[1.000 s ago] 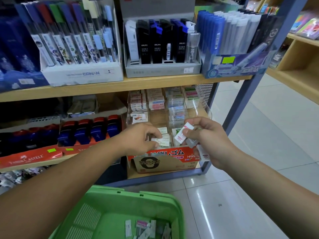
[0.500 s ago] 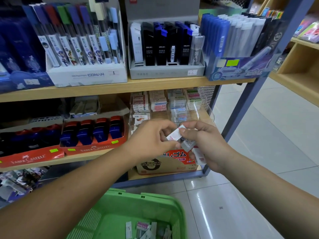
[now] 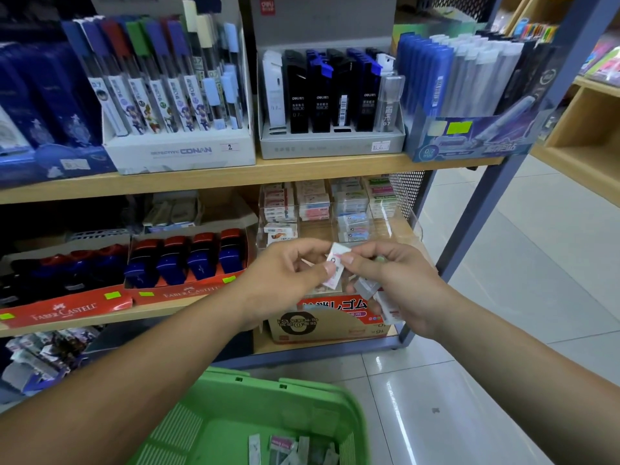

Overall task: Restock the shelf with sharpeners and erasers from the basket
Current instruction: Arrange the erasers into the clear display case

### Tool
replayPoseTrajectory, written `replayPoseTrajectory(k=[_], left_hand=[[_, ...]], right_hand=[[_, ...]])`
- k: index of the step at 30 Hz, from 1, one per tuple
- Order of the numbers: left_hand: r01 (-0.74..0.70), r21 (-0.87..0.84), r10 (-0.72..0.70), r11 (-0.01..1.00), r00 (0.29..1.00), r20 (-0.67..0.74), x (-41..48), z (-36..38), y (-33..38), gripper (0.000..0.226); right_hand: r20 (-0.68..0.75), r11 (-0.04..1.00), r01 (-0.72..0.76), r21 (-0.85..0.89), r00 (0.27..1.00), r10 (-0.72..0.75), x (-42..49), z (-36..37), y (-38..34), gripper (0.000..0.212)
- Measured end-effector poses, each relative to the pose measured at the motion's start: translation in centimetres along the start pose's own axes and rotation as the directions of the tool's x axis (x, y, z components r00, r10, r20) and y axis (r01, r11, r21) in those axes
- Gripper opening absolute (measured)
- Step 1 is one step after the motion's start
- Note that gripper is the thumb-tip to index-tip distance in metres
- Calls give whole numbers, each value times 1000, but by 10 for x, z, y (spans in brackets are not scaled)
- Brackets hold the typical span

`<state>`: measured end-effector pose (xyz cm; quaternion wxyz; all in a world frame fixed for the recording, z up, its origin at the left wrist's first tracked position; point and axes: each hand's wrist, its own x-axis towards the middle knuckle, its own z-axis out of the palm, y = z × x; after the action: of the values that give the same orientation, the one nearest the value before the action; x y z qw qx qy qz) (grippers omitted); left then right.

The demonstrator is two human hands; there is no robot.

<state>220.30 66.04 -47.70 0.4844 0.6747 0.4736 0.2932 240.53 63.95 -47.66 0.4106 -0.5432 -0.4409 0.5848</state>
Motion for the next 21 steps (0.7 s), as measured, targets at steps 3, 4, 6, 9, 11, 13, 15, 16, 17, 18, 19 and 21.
replayPoseTrajectory(k=[3,4,6,9,11,13,15,16,17,18,19,21], left_hand=[[-1,37,0,999,1000,17,-1,-2,-4,44],[21,67,-22,997,1000,9,0,-3,-5,43],[105,98,-99,990,993,-70,2,-6,-7,36],[182,46,-170,982,968,-186,5,-10,-10,24],[171,67,-151,983,961,-231,6,-10,-11,21],[138,71,-119,988,965,-232,8,-7,-10,22],[110,59,-96,992,975,-202,12,-1,-5,25],[99,57,-86,993,978,-192,15,4,-2,25],[88,58,-75,994,978,-195,19,9,1,23],[73,60,-59,996,977,-206,24,15,5,22],[56,64,-41,996,976,-216,30,21,10,21],[30,75,-13,997,978,-209,44,36,19,20]], right_hand=[[-12,999,-33,-19,999,33,0,1,2,20],[-35,998,-56,2,998,56,2,-1,1,17],[-74,988,-115,101,990,123,7,-9,-3,22],[-46,952,-185,243,978,202,8,-20,-9,41],[-65,954,-178,241,978,199,5,-27,-12,39],[-150,972,-123,199,977,154,0,-35,-13,32],[-304,992,-66,110,948,97,-3,-46,-13,29],[-383,997,-50,58,921,68,-4,-52,-12,30],[-449,999,-32,33,893,43,-4,-58,-11,31],[-497,1000,-6,29,868,20,-5,-63,-10,33],[-529,999,23,26,848,-5,-5,-66,-10,34],[-572,998,63,-3,819,-54,-6,-72,-7,35]])
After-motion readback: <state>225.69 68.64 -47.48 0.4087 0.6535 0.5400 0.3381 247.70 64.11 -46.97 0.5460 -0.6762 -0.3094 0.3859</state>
